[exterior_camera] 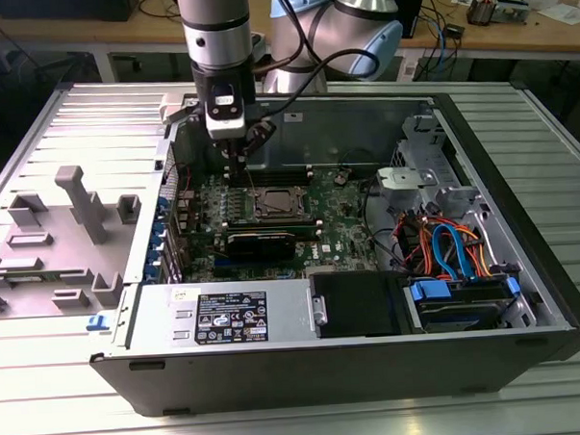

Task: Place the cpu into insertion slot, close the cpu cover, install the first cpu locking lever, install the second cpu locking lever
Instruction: 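Install the first cpu locking lever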

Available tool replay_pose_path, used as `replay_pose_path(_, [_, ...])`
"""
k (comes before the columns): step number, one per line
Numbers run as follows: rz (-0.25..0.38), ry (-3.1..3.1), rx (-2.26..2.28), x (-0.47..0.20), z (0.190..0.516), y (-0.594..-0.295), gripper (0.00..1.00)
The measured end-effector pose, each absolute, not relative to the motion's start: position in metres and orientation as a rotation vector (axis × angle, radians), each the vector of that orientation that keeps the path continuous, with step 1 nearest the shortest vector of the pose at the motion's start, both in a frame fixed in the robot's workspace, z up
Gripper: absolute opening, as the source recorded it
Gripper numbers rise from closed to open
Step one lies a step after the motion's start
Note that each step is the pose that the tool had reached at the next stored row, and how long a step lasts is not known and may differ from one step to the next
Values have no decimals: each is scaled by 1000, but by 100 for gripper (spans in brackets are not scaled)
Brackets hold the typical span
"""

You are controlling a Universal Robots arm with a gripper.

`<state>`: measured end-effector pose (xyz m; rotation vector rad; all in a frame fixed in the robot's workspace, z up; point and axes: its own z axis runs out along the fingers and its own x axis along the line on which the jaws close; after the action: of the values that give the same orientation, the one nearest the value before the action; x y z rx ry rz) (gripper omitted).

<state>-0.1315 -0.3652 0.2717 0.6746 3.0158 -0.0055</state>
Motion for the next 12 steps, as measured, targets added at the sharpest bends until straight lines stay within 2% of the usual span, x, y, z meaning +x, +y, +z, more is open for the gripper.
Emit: replay_pose_path(12, [5,3077,291,-131,268,-365,11])
